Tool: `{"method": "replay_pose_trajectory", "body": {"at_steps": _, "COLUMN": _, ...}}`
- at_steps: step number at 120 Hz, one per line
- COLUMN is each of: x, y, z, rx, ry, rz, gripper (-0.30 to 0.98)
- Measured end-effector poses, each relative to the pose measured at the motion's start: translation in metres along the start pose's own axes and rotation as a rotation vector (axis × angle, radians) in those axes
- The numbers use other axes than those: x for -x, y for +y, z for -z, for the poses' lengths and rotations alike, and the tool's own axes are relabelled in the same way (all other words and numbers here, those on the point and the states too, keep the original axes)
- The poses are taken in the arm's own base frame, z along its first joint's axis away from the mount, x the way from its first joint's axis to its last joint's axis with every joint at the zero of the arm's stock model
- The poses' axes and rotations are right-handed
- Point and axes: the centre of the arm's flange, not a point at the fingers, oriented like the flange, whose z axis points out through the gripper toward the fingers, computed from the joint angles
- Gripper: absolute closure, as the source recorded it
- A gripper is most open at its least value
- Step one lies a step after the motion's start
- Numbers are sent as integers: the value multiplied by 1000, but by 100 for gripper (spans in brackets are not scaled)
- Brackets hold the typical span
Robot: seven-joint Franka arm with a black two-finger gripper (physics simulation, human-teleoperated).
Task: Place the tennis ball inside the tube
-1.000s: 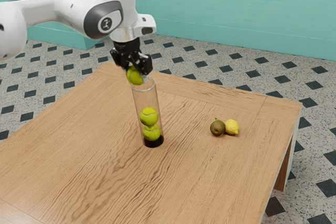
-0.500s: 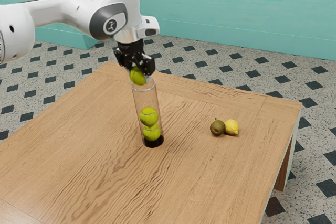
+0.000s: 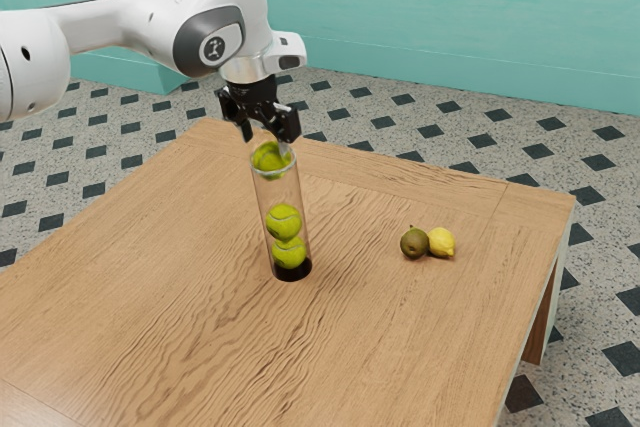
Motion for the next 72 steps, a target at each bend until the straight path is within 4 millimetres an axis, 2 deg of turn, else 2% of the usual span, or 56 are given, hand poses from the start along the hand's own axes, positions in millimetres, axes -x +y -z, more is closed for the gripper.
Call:
{"method": "replay_pose_trajectory", "body": {"at_steps": 24, "x": 5, "y": -3, "z": 11, "rx": -1, "ry": 8, "rz": -5, "gripper": 5}}
{"method": "replay_pose_trajectory", "body": {"at_steps": 32, "x": 20, "y": -4, "z": 36, "rx": -13, "ry": 19, "rz": 0, "gripper": 3}}
{"method": "replay_pose_trajectory", "body": {"at_steps": 39, "x": 41, "y": -6, "z": 64, "rx": -25, "ry": 23, "rz": 14, "gripper": 3}}
{"method": "replay_pose_trajectory", "body": {"at_steps": 49, "x": 60, "y": 0, "z": 94, "rx": -4, "ry": 17, "rz": 26, "gripper": 2}}
{"method": "replay_pose_trajectory", "body": {"at_steps": 56, "x": 66, "y": 5, "z": 105, "rx": 17, "ry": 5, "rz": 18, "gripper": 1}}
{"method": "replay_pose_trajectory", "body": {"at_steps": 72, "x": 68, "y": 17, "z": 146, "rx": 58, "ry": 24, "rz": -10, "gripper": 1}}
